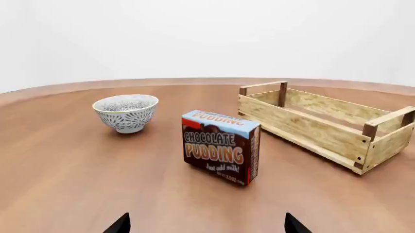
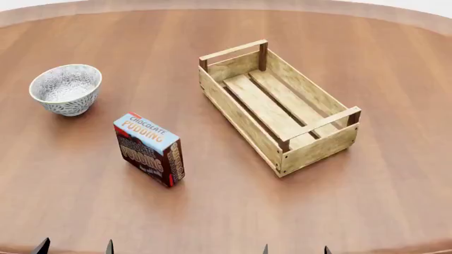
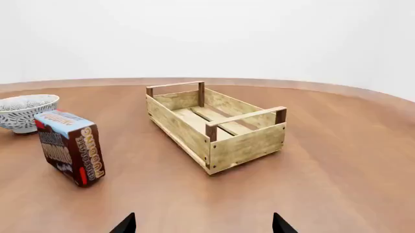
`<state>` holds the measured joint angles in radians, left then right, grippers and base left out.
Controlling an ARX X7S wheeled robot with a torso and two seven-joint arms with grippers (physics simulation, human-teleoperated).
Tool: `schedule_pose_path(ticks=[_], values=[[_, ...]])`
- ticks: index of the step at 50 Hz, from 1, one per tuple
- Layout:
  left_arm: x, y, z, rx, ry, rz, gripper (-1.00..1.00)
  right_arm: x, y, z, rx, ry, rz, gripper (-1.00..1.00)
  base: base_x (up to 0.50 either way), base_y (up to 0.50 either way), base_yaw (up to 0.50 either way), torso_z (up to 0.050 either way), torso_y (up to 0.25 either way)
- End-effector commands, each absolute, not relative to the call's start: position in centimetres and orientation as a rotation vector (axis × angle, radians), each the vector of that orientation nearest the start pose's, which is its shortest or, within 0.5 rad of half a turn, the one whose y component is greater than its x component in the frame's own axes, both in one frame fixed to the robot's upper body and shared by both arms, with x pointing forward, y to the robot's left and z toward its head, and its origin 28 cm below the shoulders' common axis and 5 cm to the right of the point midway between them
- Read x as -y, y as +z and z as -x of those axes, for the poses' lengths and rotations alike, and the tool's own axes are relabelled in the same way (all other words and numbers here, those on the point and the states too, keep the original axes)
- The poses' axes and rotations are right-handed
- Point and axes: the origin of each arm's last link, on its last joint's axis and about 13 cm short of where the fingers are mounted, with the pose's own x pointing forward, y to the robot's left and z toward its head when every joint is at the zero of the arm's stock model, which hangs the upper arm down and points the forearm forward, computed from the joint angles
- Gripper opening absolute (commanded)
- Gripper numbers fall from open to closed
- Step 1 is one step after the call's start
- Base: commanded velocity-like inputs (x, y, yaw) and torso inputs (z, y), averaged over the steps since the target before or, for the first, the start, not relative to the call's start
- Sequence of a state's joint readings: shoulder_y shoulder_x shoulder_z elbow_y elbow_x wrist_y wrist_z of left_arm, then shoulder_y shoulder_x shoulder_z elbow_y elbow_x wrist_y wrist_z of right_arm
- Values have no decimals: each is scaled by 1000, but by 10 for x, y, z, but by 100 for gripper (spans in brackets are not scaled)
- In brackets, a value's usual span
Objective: Pick up the chocolate pudding and put it in the tray.
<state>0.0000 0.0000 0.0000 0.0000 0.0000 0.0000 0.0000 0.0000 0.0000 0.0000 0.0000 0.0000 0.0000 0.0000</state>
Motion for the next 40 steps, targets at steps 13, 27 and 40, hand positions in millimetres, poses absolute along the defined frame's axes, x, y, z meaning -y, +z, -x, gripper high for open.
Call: schedule_pose_path(ticks=[13,27,40], values=[[-208,28,-213,31,5,2,100,96,27,-213,43,10,36,100,111,90,0,0,0],[-207,30,-213,33,2,1,100,97,27,-215,40,10,33,100,213,86,0,0,0],[-208,26,-214,31,7,9,100,96,26,-216,40,8,32,100,230,54,0,0,0]])
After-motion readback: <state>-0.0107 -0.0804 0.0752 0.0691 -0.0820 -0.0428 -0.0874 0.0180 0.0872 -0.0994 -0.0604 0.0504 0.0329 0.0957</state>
